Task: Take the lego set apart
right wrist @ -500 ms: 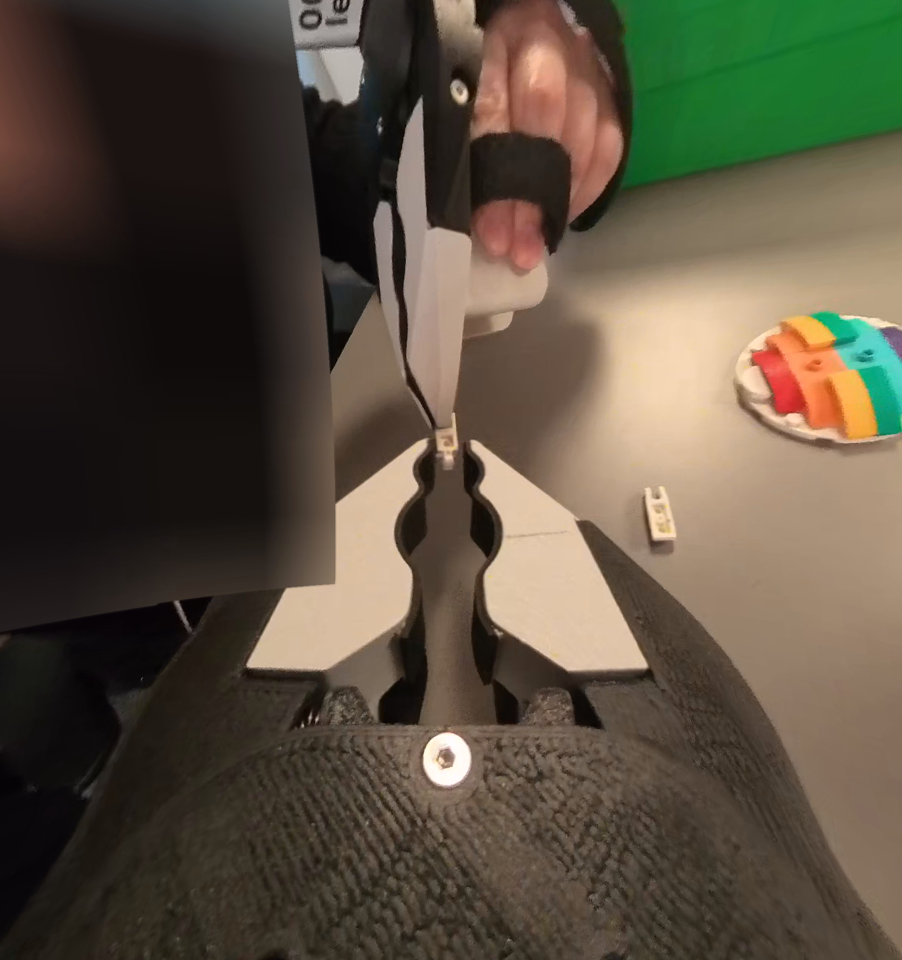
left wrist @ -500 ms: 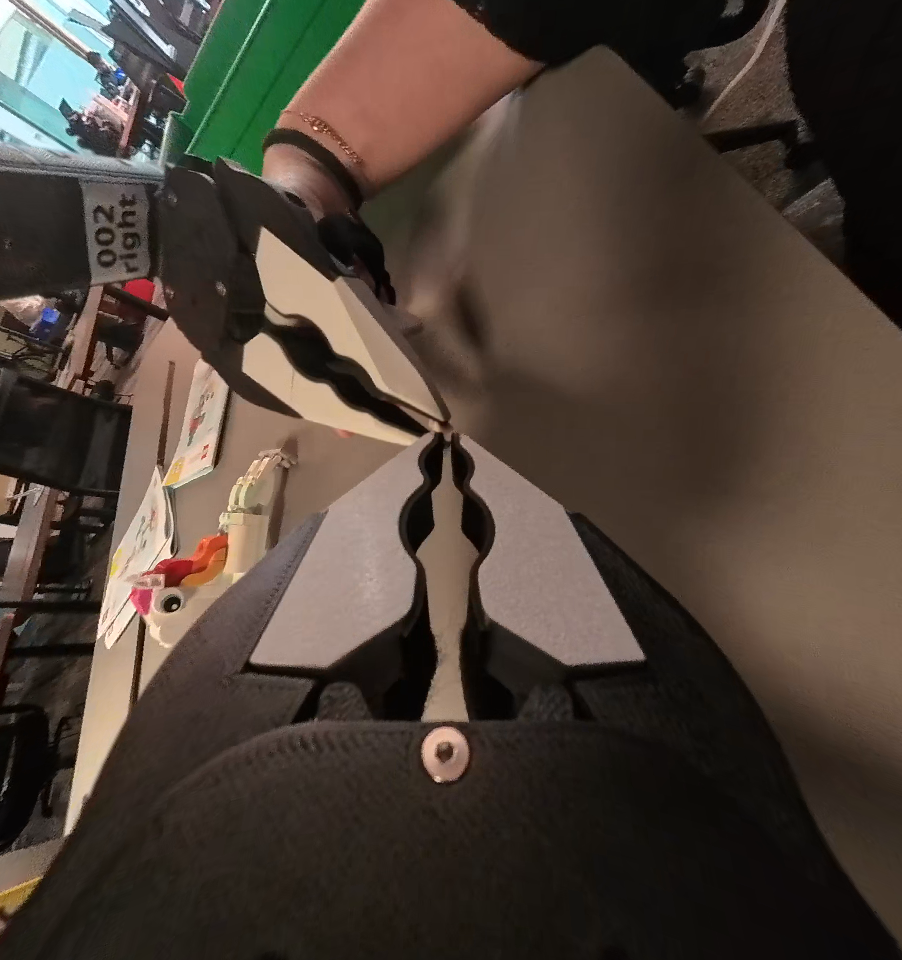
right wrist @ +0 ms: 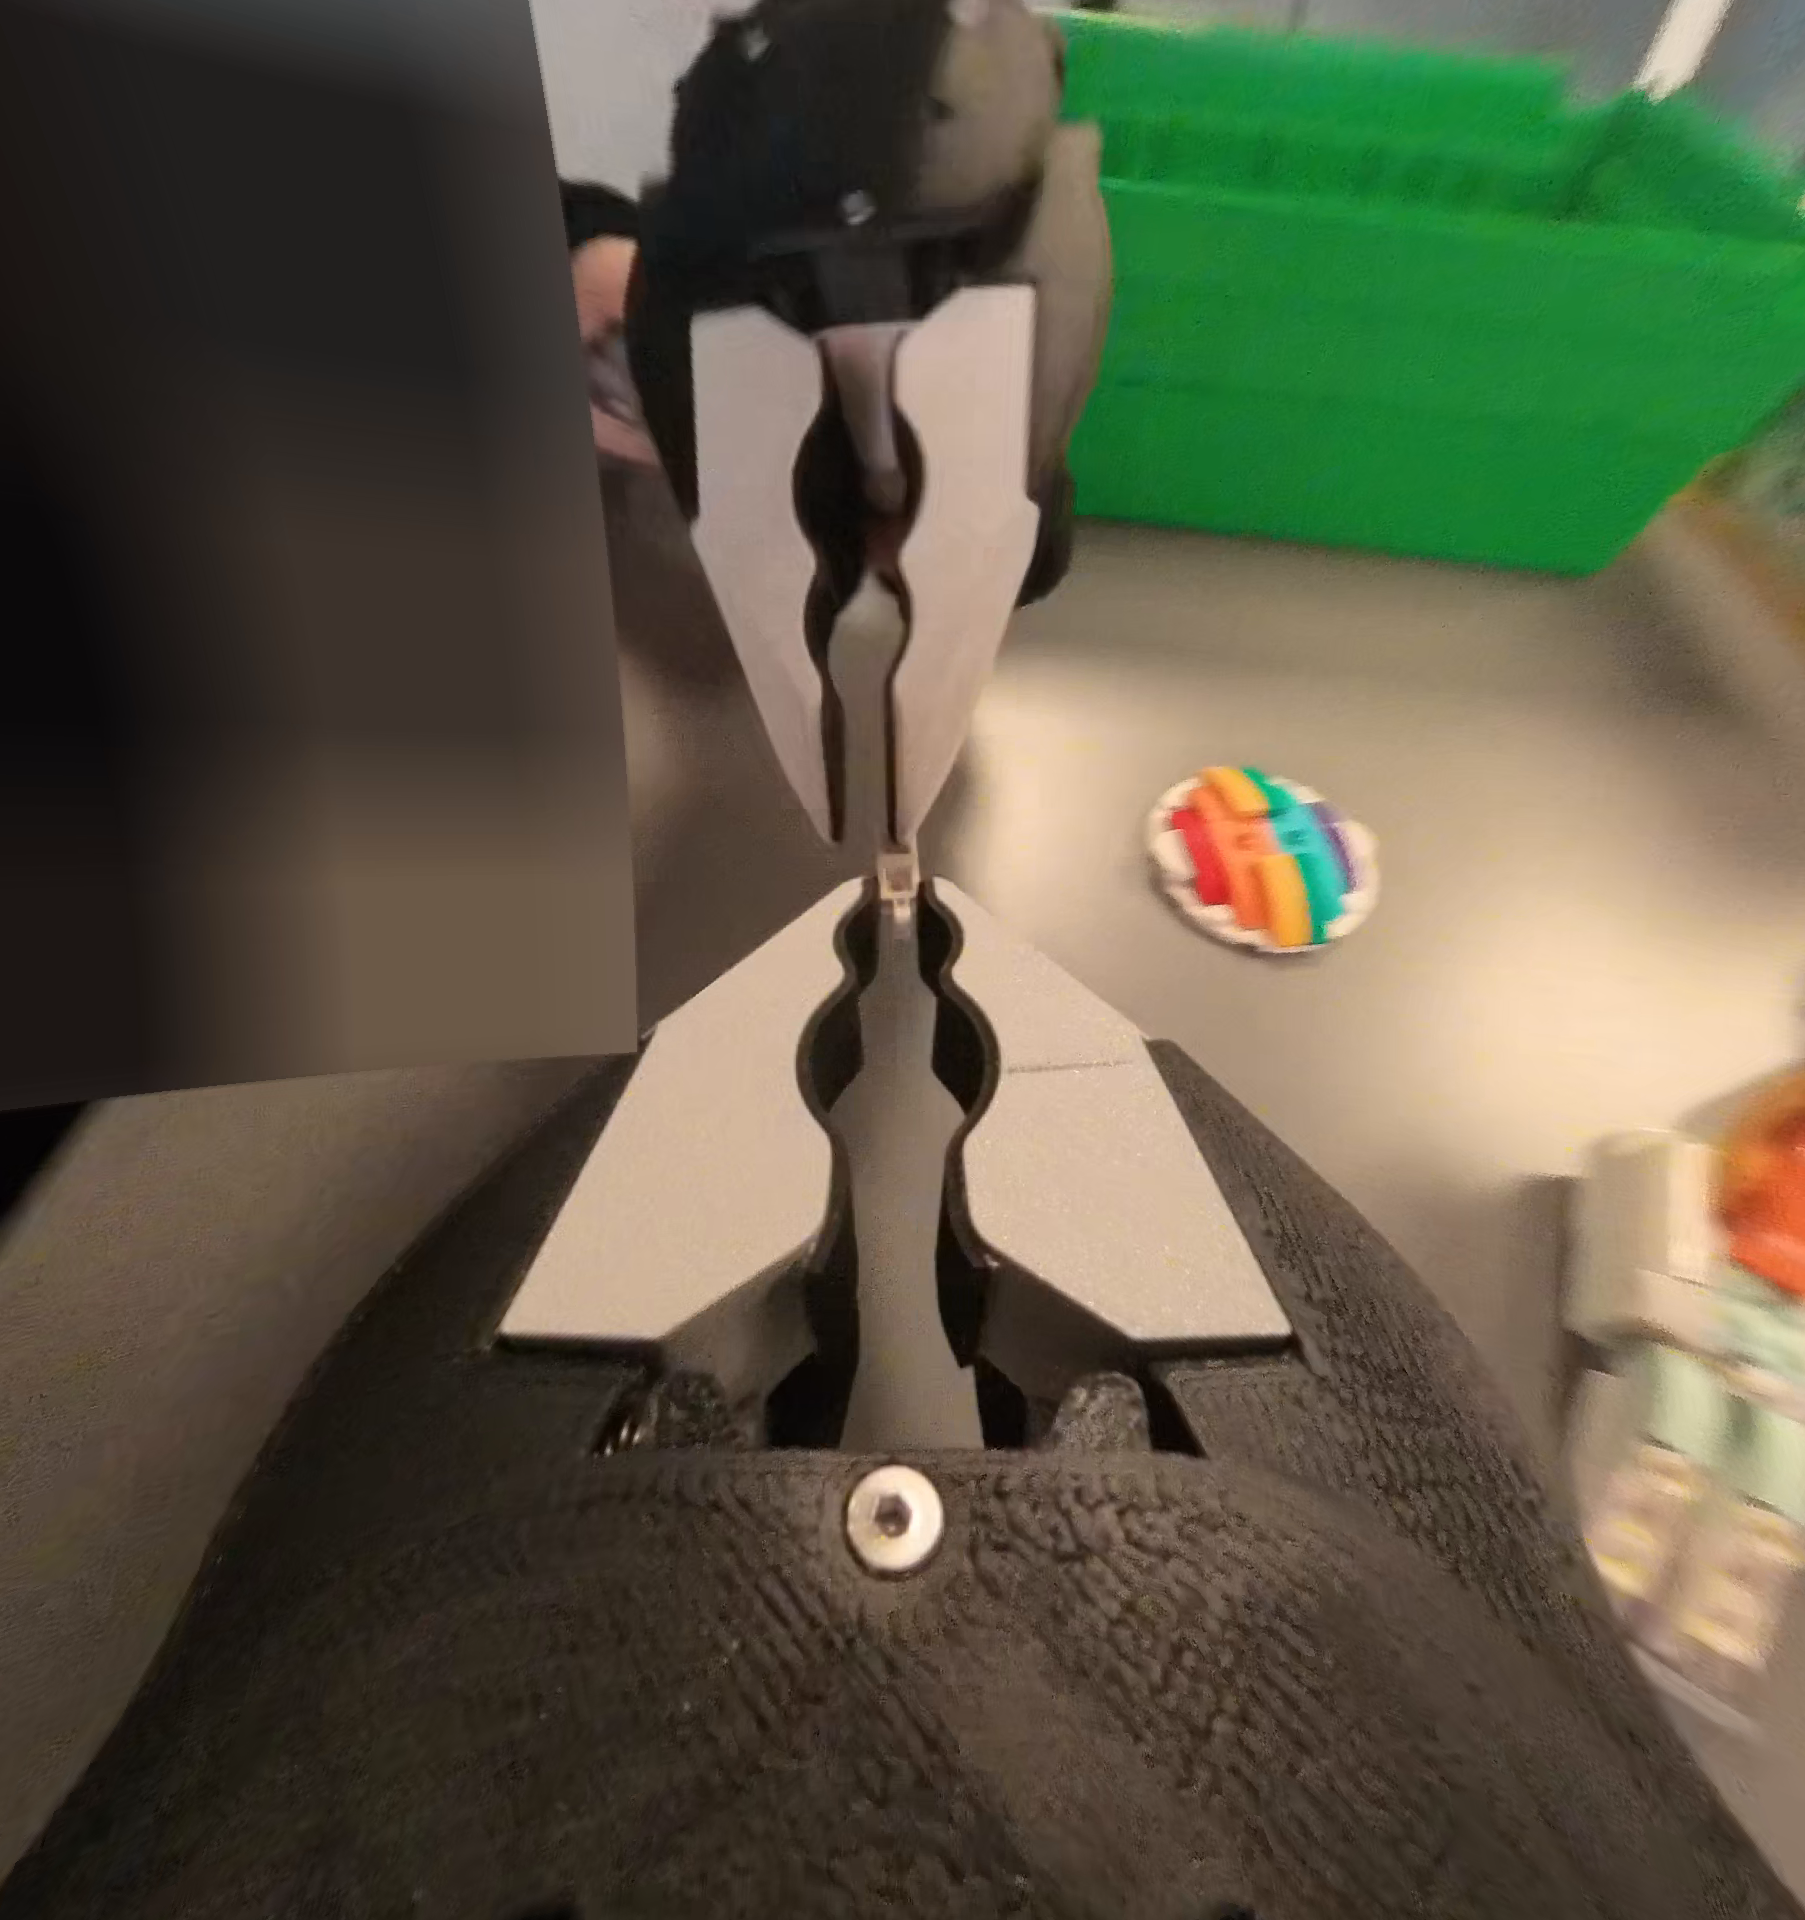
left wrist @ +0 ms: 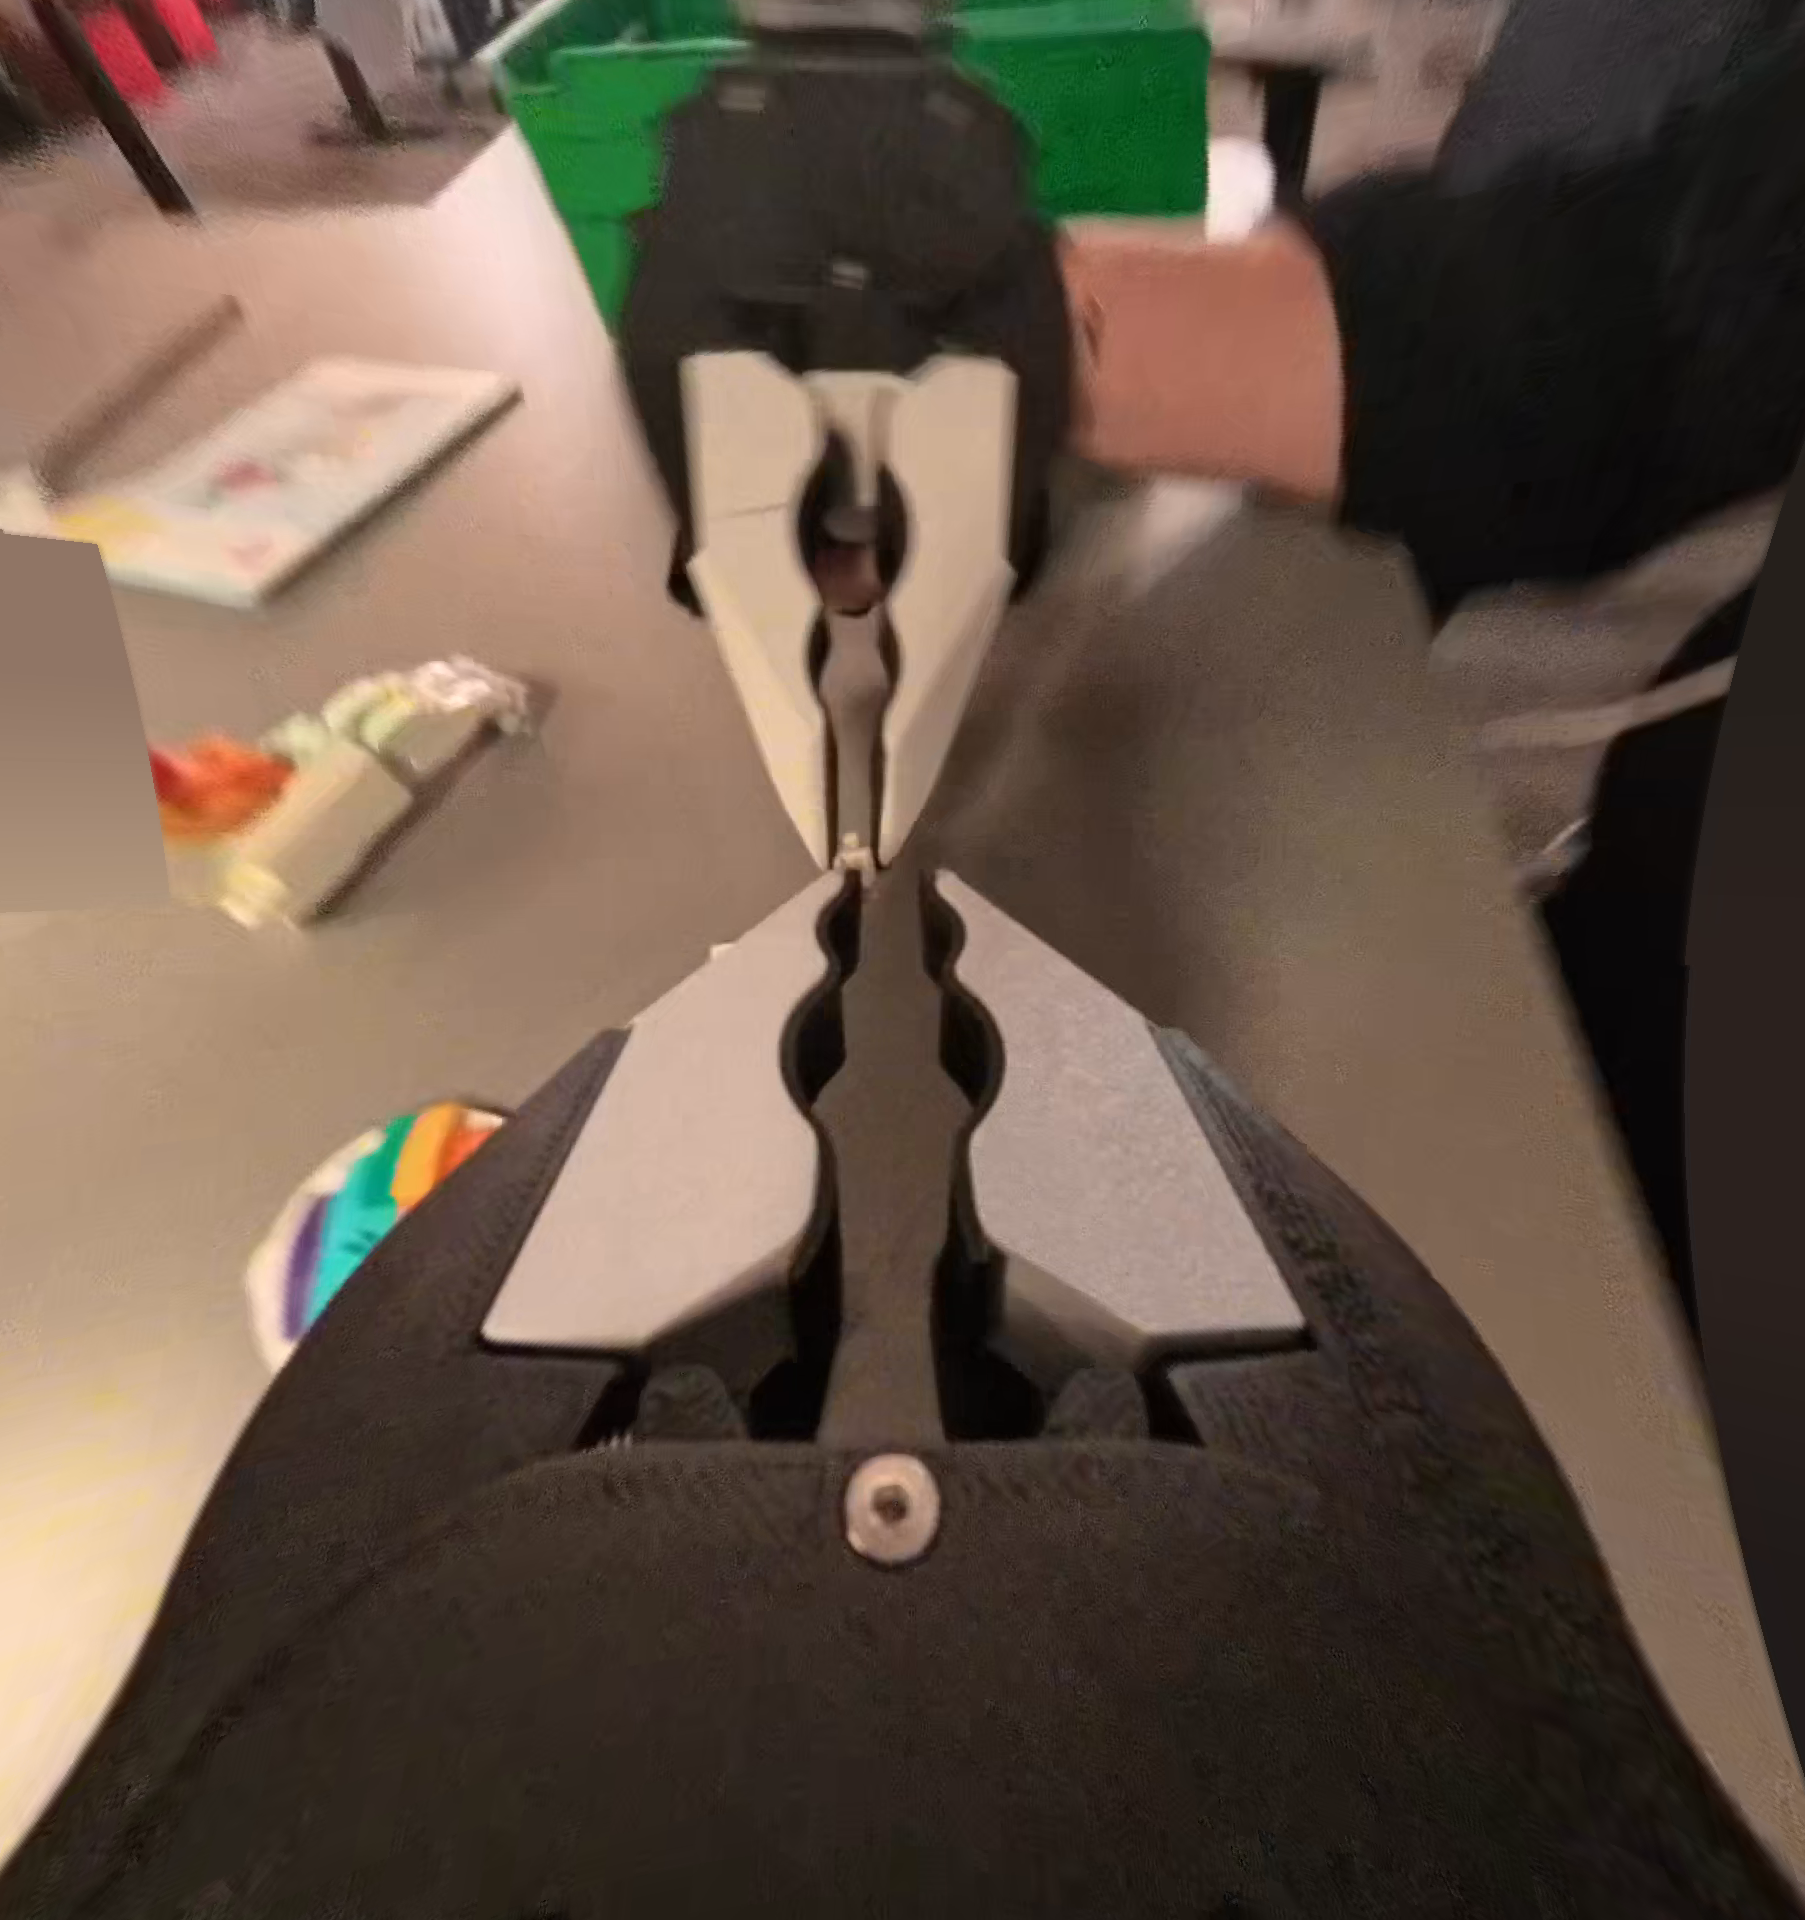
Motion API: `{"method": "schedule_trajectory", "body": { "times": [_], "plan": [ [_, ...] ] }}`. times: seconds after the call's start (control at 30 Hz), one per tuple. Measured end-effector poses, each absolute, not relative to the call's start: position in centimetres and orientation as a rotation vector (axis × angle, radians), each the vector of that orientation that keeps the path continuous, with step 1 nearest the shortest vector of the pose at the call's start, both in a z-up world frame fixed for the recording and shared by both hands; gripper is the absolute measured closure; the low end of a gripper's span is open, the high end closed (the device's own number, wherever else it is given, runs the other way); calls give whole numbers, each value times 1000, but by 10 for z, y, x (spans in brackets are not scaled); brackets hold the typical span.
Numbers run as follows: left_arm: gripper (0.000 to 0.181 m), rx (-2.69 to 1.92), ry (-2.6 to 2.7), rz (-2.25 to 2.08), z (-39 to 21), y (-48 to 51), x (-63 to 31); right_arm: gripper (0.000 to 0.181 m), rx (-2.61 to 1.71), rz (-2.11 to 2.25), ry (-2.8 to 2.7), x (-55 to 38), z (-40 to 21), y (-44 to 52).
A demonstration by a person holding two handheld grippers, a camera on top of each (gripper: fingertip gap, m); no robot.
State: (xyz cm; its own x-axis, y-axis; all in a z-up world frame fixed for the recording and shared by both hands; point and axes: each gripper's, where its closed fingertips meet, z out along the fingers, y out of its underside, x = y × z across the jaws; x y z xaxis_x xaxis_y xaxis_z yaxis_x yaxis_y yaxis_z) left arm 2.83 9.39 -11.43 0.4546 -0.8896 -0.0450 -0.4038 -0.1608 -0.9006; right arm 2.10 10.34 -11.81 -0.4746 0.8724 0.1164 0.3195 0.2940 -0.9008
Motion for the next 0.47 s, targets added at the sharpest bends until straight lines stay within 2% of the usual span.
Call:
{"method": "schedule_trajectory", "body": {
  "times": [0.03,0.07,0.17,0.33,0.47],
  "plan": [
    [165,-1800,994,-781,-109,99,25,176,-1020,1067,-1922,19,-117,108],
    [158,-1811,884,-912,-103,103,22,176,-980,998,-1904,17,-116,112],
    [164,-1830,674,-1162,-99,111,13,177,-854,830,-1842,13,-110,117],
    [174,-1877,600,-1291,-107,112,12,176,-739,652,-1818,11,-108,120],
    [175,-1900,557,-1373,-113,113,13,176,-698,590,-1824,11,-110,120]
  ]
}}
